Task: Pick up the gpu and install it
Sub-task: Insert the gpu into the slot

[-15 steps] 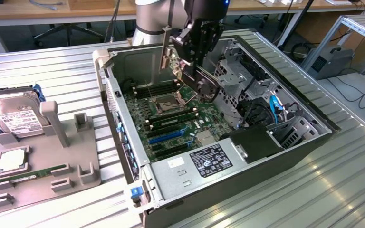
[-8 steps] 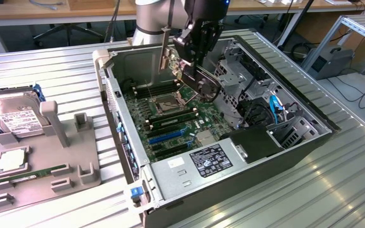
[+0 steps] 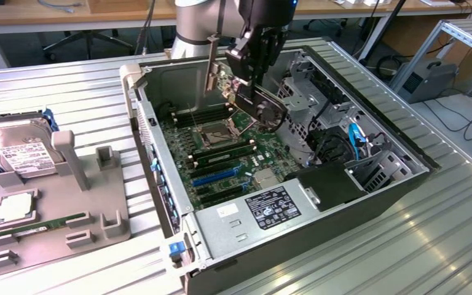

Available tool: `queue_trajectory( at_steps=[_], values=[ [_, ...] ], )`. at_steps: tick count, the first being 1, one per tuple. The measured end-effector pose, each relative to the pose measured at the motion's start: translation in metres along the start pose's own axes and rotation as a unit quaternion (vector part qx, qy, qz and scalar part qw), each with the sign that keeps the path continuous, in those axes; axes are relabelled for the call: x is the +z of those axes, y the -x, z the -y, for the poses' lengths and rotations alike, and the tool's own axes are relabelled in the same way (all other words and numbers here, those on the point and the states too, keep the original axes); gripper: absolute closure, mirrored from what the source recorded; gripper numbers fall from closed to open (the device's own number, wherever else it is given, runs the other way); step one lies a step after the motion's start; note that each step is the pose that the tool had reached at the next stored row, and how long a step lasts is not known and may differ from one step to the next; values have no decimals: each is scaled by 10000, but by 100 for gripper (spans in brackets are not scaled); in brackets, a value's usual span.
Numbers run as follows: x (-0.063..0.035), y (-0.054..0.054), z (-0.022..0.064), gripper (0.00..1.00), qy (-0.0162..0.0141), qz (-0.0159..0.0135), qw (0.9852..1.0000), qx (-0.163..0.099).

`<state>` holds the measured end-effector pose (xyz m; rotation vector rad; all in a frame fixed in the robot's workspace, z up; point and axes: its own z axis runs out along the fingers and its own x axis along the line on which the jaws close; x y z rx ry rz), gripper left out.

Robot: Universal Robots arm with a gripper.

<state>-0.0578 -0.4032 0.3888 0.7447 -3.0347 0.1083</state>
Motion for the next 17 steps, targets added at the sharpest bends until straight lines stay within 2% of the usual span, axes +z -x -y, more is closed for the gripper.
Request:
queue_trajectory(
  at_steps=[17],
  values=[
    [0, 0, 0, 73, -14, 28, 9990, -440]
  ],
)
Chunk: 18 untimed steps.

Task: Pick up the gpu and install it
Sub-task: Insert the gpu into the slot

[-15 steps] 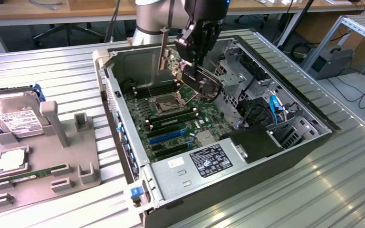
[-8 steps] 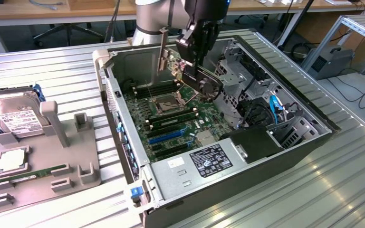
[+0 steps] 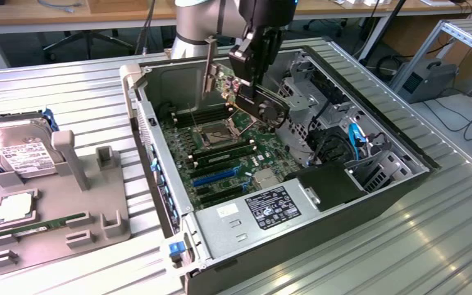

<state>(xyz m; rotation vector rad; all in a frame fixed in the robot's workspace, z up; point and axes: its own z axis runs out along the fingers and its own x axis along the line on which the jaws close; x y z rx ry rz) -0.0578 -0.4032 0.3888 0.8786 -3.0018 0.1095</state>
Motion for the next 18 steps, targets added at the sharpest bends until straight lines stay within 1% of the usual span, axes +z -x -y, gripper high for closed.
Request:
queue_trajectory(
  at_steps=[8, 18],
  values=[
    [0, 0, 0, 73, -6, 13, 9998, -197],
    [0, 0, 0, 73, -13, 28, 9991, -431]
  ],
)
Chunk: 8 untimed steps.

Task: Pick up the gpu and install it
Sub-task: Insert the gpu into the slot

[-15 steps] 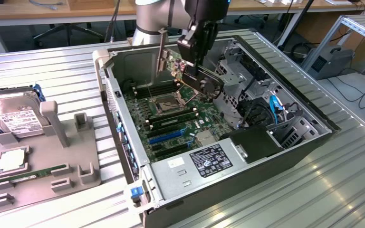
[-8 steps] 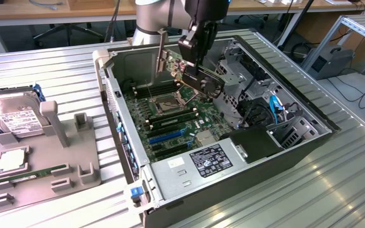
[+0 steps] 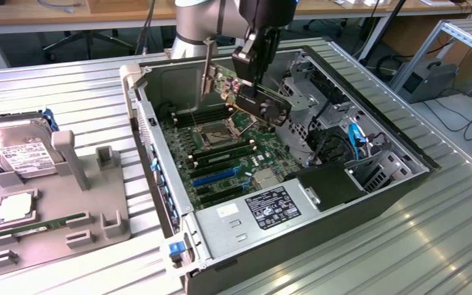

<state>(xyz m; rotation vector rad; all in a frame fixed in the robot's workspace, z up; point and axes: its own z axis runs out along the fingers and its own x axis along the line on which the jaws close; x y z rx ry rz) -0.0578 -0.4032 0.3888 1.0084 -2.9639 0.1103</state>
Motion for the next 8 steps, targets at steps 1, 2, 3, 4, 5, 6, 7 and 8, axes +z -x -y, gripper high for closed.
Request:
queue_trajectory(
  at_steps=[1, 2, 3, 4, 5, 6, 7, 8],
  values=[
    [0, 0, 0, 73, -1, 1, 10000, -22],
    [0, 0, 0, 73, -1, 3, 10000, -44],
    [0, 0, 0, 73, -2, 5, 10000, -78],
    [0, 0, 0, 73, -4, 8, 9999, -128],
    [0, 0, 0, 73, -5, 11, 9999, -165],
    [0, 0, 0, 73, -6, 13, 9998, -192],
    [0, 0, 0, 73, -7, 14, 9998, -213],
    [0, 0, 0, 73, -7, 15, 9997, -242]
  ],
)
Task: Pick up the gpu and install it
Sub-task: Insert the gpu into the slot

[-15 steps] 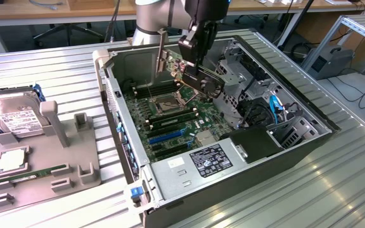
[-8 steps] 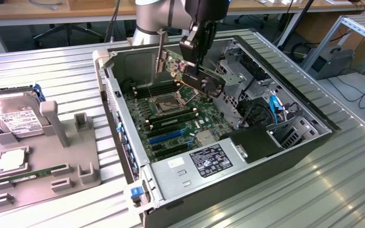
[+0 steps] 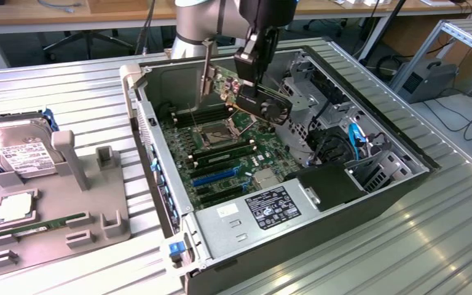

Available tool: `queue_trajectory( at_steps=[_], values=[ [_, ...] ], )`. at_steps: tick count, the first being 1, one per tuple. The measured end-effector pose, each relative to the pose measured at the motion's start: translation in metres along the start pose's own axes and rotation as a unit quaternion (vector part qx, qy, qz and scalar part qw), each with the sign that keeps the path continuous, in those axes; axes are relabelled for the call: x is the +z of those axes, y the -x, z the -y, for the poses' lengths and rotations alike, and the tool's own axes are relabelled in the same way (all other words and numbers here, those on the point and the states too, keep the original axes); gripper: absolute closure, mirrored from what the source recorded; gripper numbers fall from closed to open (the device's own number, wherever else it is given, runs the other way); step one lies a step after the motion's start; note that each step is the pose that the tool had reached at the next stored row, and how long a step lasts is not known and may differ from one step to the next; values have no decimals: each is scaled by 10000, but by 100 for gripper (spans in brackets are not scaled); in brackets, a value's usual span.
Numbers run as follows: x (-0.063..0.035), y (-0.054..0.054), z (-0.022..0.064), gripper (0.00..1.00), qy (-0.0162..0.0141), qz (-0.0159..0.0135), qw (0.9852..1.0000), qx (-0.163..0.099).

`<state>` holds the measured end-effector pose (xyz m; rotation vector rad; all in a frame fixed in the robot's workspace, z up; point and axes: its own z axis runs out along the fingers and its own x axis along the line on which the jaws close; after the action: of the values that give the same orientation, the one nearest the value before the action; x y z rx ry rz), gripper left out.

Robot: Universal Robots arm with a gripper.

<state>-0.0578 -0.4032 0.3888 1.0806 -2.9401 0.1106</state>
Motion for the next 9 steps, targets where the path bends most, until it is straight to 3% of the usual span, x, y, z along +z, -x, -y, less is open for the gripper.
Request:
queue_trajectory(
  at_steps=[9],
  values=[
    [0, 0, 0, 73, -6, 13, 9998, -208]
  ],
)
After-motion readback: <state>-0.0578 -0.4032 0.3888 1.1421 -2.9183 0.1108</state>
